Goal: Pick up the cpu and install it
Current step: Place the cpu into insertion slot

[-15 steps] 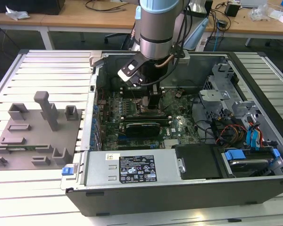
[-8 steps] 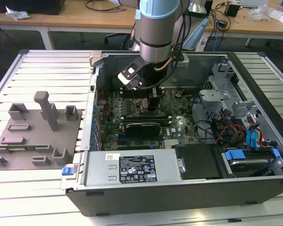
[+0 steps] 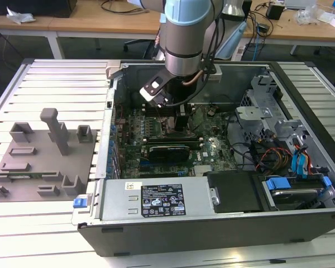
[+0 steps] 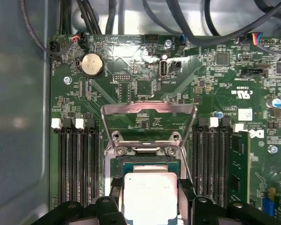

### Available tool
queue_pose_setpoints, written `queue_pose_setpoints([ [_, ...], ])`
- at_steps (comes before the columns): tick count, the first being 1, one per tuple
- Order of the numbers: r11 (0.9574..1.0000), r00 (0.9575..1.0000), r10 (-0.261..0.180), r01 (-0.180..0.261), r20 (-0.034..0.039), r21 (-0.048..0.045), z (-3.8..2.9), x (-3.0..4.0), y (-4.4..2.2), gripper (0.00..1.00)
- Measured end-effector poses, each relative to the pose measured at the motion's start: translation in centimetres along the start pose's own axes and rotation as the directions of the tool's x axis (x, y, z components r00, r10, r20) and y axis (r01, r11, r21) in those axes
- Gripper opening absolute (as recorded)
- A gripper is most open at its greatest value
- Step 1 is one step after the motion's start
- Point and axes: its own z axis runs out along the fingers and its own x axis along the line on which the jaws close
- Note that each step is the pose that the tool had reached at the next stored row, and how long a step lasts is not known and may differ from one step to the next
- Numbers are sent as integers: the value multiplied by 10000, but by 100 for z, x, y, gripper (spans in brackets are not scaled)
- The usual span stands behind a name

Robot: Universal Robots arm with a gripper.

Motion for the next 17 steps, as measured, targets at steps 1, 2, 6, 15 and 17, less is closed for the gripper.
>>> queue_pose_setpoints([
  [1, 10000, 10000, -17, 17, 0, 1, 16, 4, 0, 55],
  [2, 10000, 10000, -26, 26, -1, 2, 36, 8, 0, 55],
  [6, 10000, 10000, -24, 24, -1, 1, 72, 11, -7, 55],
  [15, 10000, 10000, -27, 27, 0, 2, 120, 11, -16, 55],
  [17, 10000, 10000, -20, 20, -11, 1, 127, 11, -17, 55],
])
